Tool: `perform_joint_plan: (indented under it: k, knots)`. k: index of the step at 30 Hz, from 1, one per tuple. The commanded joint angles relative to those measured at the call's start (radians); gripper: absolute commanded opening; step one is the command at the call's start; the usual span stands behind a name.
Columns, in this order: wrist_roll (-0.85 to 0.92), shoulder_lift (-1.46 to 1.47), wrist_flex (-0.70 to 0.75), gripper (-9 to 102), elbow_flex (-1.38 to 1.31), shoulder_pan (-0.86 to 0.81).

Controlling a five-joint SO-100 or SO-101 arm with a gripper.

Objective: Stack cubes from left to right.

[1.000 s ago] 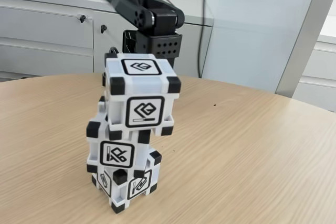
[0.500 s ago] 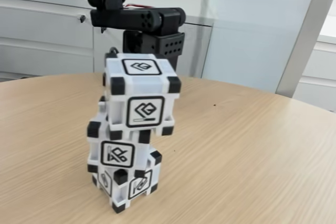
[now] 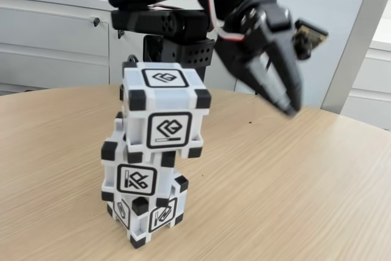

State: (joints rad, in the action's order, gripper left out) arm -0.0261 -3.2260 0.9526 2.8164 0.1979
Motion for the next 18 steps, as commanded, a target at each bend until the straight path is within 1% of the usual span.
perform_joint_plan:
  k: [1,5,9,13,18]
  knots:
    - [-0.021,-0.060,-0.017,0,0.018,-0.112]
    - [-0.002,-0.060,-0.015,0,0.028,-0.236]
    - [0.002,-0.058,0.017,0,0.052,-0.291]
    - [-0.014,-0.058,0.084,0,0.054,-0.316]
    - [-0.015,-0.058,0.206,0,0.038,-0.403]
